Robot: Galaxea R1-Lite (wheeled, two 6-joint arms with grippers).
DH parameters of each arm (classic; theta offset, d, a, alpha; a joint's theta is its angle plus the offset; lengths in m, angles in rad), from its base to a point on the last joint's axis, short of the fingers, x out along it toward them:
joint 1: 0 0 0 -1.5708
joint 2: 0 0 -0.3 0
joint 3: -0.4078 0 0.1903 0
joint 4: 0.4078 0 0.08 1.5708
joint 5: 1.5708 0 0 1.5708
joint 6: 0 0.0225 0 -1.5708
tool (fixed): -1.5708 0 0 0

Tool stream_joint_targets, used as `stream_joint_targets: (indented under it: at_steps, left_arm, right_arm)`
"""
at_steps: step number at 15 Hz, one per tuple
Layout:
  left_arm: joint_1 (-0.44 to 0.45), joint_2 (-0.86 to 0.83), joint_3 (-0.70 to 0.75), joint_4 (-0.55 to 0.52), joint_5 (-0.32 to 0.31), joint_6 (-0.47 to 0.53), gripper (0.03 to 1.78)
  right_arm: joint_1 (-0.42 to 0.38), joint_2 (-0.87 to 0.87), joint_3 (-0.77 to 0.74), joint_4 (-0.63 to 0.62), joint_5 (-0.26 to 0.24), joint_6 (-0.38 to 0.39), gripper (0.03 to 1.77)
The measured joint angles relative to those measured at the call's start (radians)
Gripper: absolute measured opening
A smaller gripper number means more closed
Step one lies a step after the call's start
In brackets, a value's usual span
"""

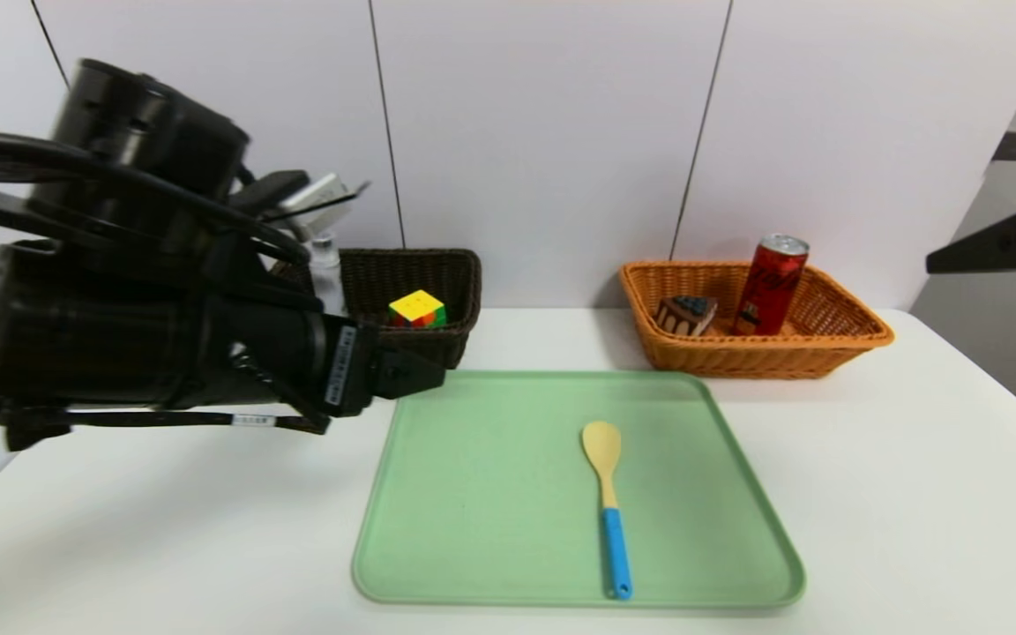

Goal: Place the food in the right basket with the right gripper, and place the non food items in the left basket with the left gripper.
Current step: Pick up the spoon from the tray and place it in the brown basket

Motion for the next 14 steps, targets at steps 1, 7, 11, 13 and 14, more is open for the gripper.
stream_joint_targets:
  at_steps: [1,7,11,13,14]
  left_arm:
    - [-0.037,0.050,-0.040,0.014,0.030,-0.014,1.69]
    - [-0.173,0.279,-0.303,0.177,0.128,-0.086,1.69]
    - [-0.248,0.396,-0.464,0.307,0.133,-0.176,1.69]
    - [-0.278,0.436,-0.487,0.335,0.147,-0.203,1.69]
    - [-0.286,0.454,-0.501,0.350,0.156,-0.218,1.69]
  right_arm:
    - [-0.022,-0.047,0.075,-0.043,0.000,-0.008,1.69]
    - [-0.162,-0.271,0.402,-0.225,0.003,-0.061,1.69]
    - [-0.169,-0.307,0.560,-0.388,0.098,-0.060,1.69]
    - [-0.170,-0.300,0.630,-0.474,0.139,-0.068,1.69]
    - [-0.170,-0.288,0.644,-0.468,0.140,-0.070,1.69]
